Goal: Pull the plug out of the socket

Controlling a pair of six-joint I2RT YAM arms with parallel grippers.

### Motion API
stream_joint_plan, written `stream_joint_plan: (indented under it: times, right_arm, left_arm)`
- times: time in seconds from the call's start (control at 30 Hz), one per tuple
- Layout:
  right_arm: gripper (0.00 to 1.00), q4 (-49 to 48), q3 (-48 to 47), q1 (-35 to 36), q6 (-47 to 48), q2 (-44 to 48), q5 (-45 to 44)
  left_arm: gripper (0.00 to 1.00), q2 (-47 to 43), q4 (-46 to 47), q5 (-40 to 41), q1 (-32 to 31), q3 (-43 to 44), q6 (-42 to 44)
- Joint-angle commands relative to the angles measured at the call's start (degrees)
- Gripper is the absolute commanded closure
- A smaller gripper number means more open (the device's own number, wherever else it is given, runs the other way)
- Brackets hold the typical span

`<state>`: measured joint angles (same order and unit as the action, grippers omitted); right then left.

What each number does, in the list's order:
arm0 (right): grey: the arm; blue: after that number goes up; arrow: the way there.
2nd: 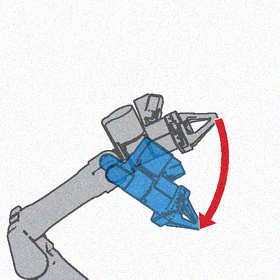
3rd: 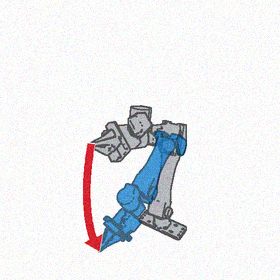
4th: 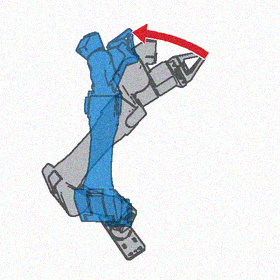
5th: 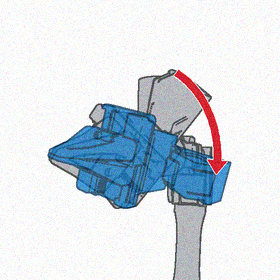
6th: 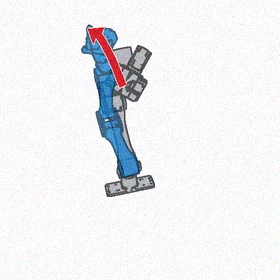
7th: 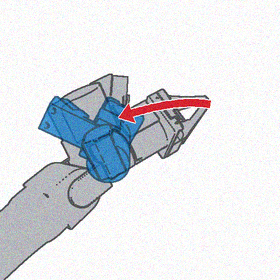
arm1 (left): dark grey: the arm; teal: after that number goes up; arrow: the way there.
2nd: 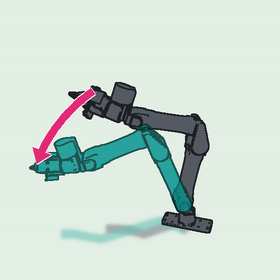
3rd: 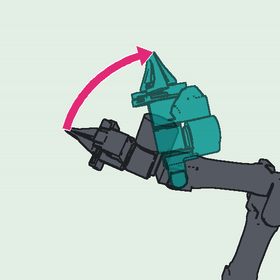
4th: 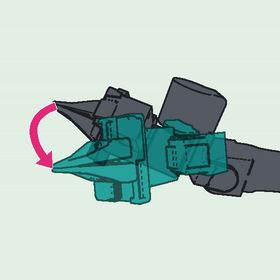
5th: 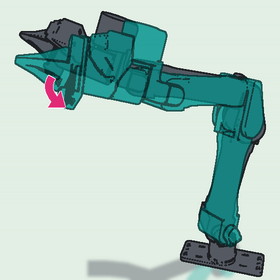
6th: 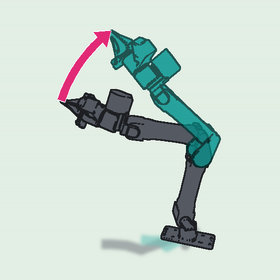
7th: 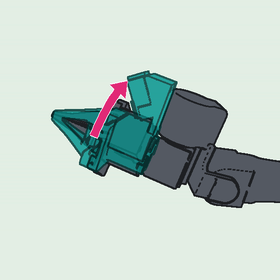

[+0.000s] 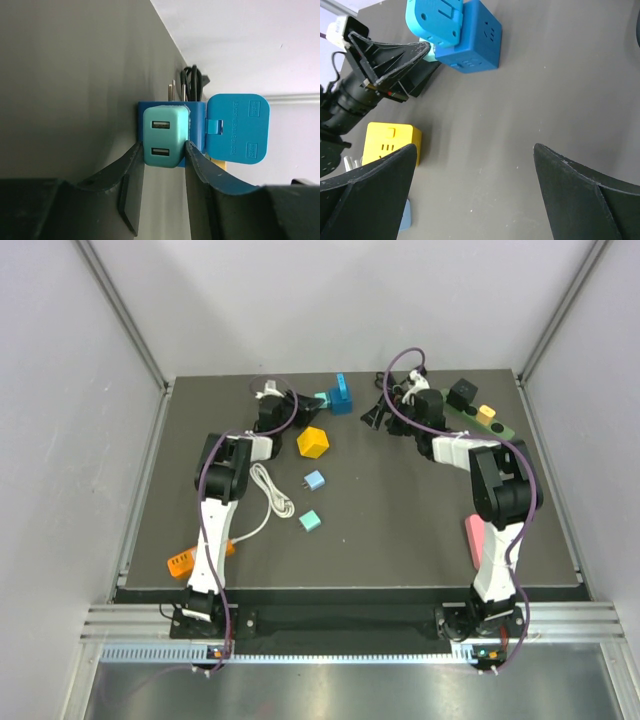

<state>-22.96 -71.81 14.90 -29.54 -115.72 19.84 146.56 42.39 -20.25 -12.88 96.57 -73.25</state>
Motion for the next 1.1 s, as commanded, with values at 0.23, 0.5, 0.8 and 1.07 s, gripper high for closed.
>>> stream_joint_plan:
  times: [0.23,0.5,0.8,1.07]
  right_arm:
    - [0.00,-1.30,-1.40,0.49,1.33,0.94,1.17]
    - [0.00,-1.21,0.17,-0.21,-0.60,2.69,0.73]
    - [0.00,-0.42,0.01,-1.71,-11.49,2.61,-1.03]
    - [0.00,3.00,0.62,-1.80,-12.82,6.21,-4.19]
  left_arm:
    - [1.00,-10.50,-15.39,-0.23,-3.55,0.63,16.90]
    - [1.00,-13.05,-23.66,1.79,-6.18,1.51,24.90]
    - [1.00,-16.48,-27.80,6.71,-10.66,-0.86,31.68]
    - [1.00,-20.26,-27.01,10.93,-13.22,-6.13,33.61]
